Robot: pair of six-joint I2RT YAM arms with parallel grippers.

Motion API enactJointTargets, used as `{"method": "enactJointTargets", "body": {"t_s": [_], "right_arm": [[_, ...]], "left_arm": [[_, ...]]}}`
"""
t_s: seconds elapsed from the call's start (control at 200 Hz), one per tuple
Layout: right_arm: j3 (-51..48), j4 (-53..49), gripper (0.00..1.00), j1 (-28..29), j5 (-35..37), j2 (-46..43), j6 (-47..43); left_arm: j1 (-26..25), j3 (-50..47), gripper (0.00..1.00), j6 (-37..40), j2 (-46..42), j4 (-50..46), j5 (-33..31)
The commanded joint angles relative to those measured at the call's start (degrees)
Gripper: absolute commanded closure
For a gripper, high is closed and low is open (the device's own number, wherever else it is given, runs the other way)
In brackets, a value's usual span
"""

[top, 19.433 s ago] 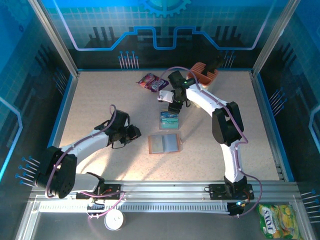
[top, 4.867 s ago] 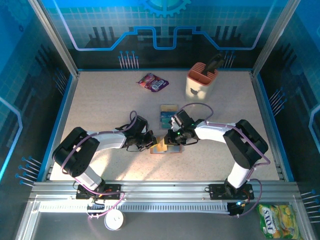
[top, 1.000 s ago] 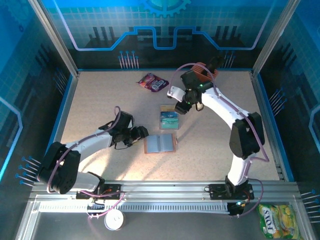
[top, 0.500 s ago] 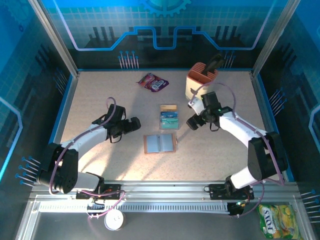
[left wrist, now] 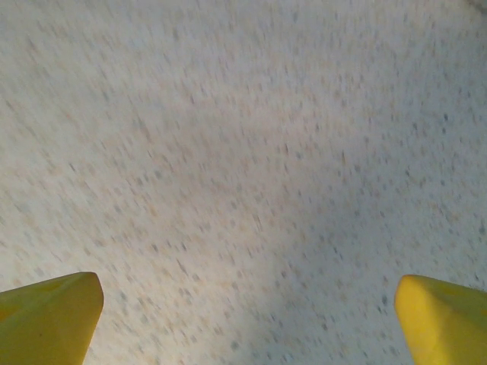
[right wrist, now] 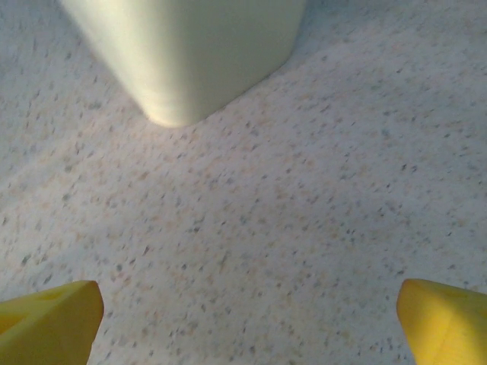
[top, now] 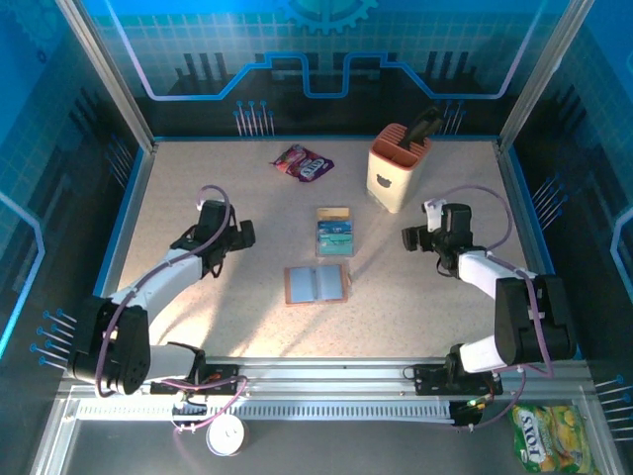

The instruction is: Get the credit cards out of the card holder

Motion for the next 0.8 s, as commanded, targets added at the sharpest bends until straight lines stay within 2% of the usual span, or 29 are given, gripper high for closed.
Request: {"method": "enactJointTargets", "body": {"t_s": [0.0,0.12,0.26,0.33,0.415,0.505,0.615,0.795], "right_arm": [[-3.81,15.57,0.00,-1.75,0.36,-1.01,4.19],[-8.05,26.02,0.00,-2.95,-0.50,-0.10,7.52],[-9.69,29.80,0.00,-2.92,-0.71,0.53,7.37],[-11.33,32.43,0.00,-2.85,-1.67,0.27,6.83],[-14.60,39.66,0.00,-2.51,-2.94,1.59,5.92],[-17.93,51.47,0.00,-2.48,-2.06,6.65,6.64],[-17.35,48.60,0.00,-2.35,-1.52,5.81,6.39],[-15.98,45.80,0.00,-1.93,-1.64,5.55,5.73]], "left_arm": [[1.21,-4.10,0.01,10.84,-0.33,11.80,-6.84],[4.66,-9.25,0.01,12.41,1.52,24.87,-2.86],[7.94,-14.34,0.01,12.89,4.89,40.64,2.46],[8.91,-14.68,0.01,13.22,5.66,43.23,4.82],[10.01,-16.61,0.01,13.68,6.76,49.70,9.03],[10.64,-18.55,0.01,13.55,9.90,56.52,10.31],[10.84,-21.29,0.01,14.29,14.69,66.34,12.12],[10.83,-19.33,0.01,14.96,14.35,61.65,13.95]]}}
